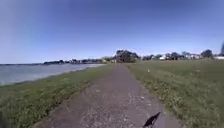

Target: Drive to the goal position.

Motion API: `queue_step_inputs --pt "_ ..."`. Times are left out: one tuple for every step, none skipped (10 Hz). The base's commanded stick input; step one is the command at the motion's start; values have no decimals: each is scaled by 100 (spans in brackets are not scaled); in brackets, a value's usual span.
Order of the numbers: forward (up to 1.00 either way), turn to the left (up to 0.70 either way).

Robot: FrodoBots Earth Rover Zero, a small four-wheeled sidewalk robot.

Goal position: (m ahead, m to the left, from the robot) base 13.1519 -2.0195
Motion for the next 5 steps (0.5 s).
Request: queue_step_inputs --pt "70 0" --pt "70 0" --pt "70 0" --pt "70 0" --pt "70 -10"
